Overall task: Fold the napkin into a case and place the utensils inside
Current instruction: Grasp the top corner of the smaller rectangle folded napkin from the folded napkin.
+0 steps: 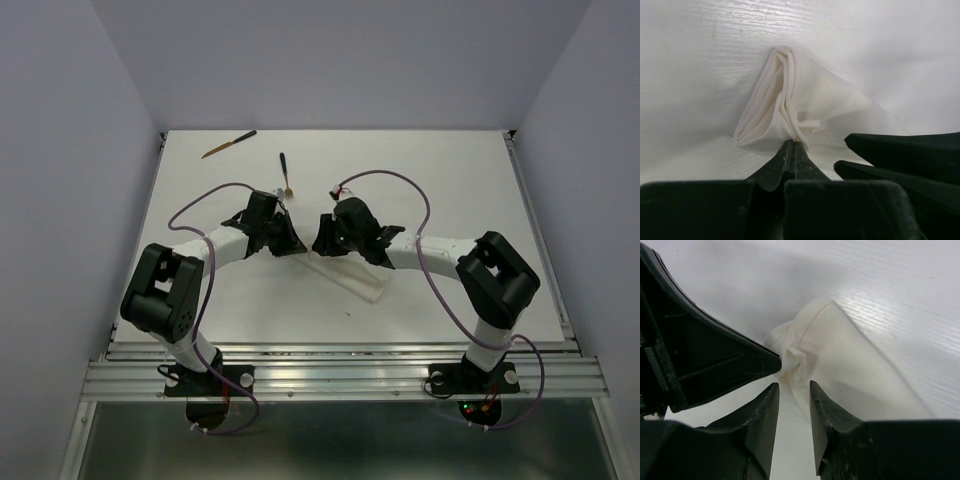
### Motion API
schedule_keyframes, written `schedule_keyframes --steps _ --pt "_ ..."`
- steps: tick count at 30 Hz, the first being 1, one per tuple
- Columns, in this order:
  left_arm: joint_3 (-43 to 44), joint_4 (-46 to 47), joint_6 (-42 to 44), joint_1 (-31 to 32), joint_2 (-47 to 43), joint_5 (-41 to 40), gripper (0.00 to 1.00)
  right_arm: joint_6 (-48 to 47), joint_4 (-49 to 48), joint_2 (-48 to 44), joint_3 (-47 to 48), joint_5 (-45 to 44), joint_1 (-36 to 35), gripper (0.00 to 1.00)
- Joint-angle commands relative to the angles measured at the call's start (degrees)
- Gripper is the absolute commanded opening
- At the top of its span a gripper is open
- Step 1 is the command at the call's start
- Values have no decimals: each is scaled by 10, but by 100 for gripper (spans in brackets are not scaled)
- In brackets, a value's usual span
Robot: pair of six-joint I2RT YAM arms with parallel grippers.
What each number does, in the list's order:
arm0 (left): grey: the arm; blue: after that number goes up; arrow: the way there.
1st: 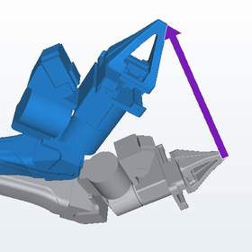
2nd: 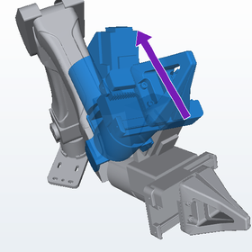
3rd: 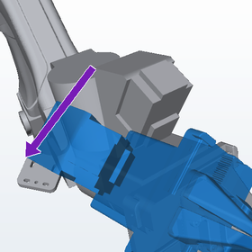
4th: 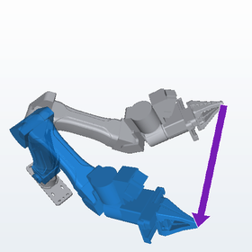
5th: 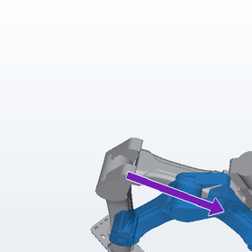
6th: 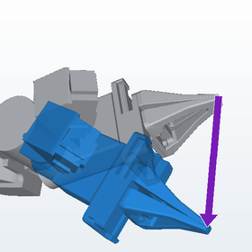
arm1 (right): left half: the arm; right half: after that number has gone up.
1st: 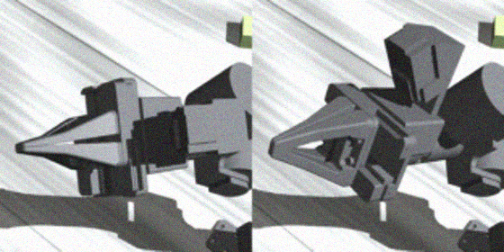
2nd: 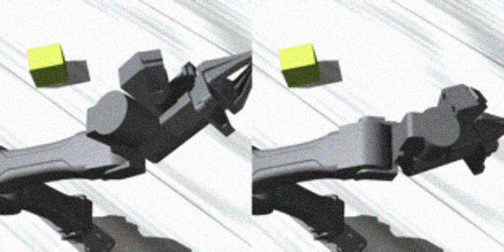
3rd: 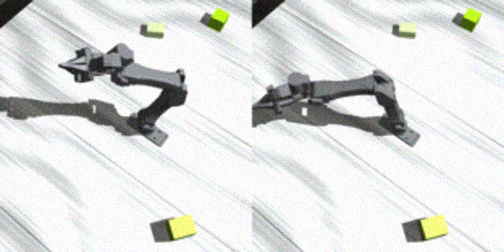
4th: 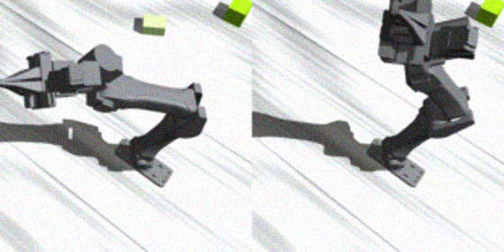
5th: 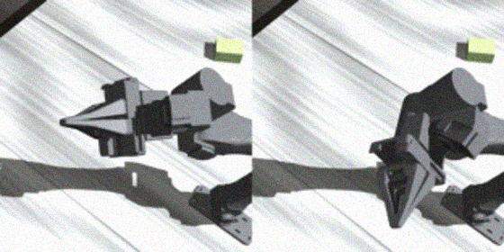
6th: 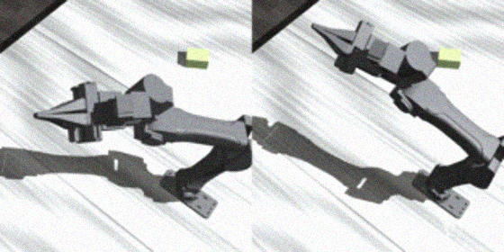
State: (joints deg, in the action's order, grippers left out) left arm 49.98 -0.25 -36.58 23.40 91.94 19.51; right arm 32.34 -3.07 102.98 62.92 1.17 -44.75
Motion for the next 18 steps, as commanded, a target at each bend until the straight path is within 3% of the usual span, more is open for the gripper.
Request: schedule_keyframes --steps 1,4,9,18 --pt "24 3 14 -2 3 11 0 34 -50 -36 -16 -55 8 36" --pt "24 -11 15 -2 3 13 0 74 -48 -33 -22 -63 29 27" --pt "24 -12 16 -2 3 13 0 93 -46 6 -4 20 56 11" --pt "26 -16 17 -2 -1 17 0 62 -52 40 30 102 56 6"
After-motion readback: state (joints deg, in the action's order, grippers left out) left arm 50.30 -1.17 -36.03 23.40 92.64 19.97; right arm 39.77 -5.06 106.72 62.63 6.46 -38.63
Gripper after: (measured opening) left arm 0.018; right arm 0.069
